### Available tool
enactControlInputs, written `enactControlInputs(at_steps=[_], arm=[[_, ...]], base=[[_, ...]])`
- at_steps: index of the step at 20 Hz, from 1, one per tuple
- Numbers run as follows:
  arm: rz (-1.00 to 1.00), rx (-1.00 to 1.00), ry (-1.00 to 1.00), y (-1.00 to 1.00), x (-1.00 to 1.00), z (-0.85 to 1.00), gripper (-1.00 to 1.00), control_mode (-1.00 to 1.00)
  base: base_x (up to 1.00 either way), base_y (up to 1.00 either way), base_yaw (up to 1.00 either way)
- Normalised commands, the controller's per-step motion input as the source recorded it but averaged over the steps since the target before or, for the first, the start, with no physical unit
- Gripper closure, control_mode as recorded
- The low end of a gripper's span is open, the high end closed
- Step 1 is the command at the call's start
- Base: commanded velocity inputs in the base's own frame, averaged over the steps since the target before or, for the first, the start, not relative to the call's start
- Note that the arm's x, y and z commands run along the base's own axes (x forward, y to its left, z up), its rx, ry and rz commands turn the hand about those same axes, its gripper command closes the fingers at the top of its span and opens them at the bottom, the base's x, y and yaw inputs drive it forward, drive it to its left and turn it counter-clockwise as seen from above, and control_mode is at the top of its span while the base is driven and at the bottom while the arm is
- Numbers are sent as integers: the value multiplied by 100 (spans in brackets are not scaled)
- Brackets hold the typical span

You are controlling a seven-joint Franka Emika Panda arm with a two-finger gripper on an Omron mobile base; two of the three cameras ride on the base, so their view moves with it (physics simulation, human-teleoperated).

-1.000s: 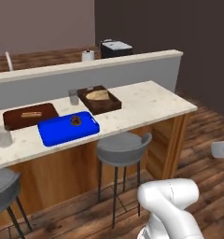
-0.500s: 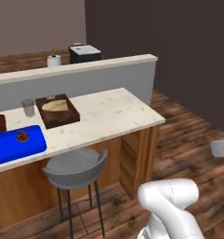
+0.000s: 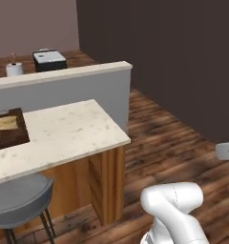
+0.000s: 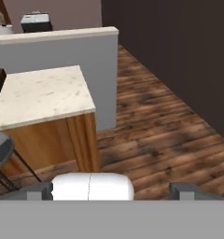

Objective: Take the cupcake and cake from the fridge and place them on the empty tray on the dining counter.

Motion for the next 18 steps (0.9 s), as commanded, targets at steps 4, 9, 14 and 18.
enactControlInputs(at_steps=[4,9,14,18], arm=[[0,0,0,0,0,0,-100,100],[0,0,0,0,0,0,-100,100],[0,0,0,0,0,0,-100,100],[0,0,0,0,0,0,-100,100]], base=[[60,-100,0],[69,-100,1],[90,-100,7],[100,-100,21]])
